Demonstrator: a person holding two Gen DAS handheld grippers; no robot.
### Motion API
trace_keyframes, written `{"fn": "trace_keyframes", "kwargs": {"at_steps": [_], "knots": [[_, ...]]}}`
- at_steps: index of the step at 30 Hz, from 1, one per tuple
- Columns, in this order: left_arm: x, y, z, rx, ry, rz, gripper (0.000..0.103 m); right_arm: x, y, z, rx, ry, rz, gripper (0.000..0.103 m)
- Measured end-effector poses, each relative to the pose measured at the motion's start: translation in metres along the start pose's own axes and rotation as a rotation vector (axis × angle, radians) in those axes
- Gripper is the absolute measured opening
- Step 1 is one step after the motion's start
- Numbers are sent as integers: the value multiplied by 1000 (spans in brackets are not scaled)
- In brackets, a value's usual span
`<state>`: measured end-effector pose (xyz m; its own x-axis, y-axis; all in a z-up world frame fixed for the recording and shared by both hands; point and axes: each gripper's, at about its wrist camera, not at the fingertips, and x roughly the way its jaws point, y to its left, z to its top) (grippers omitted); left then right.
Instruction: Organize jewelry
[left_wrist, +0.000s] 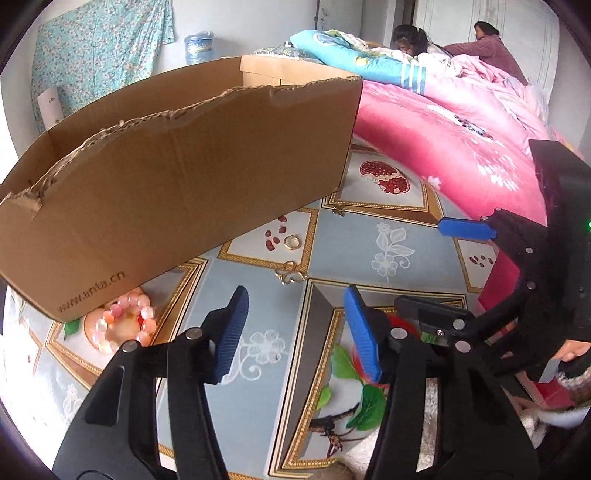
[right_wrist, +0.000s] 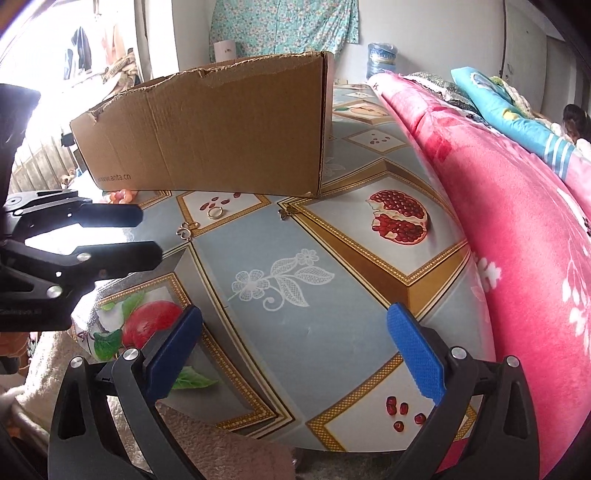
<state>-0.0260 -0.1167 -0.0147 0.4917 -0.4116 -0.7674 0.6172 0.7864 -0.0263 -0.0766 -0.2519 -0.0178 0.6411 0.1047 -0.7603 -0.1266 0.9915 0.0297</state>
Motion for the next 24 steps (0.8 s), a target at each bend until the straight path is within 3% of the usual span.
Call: {"fn": "trace_keyframes", "kwargs": {"at_steps": [4,8,24], "knots": [[16,-6,7,64,46,28,46,-1,0,-2,-10,-14,10,97],[19,-4,9,70,59,7,45,0,0,-2,-21,-21,21,97],[27,-7,18,144,73,-36,21,0,0,-3,-21,-33,22,97]]}}
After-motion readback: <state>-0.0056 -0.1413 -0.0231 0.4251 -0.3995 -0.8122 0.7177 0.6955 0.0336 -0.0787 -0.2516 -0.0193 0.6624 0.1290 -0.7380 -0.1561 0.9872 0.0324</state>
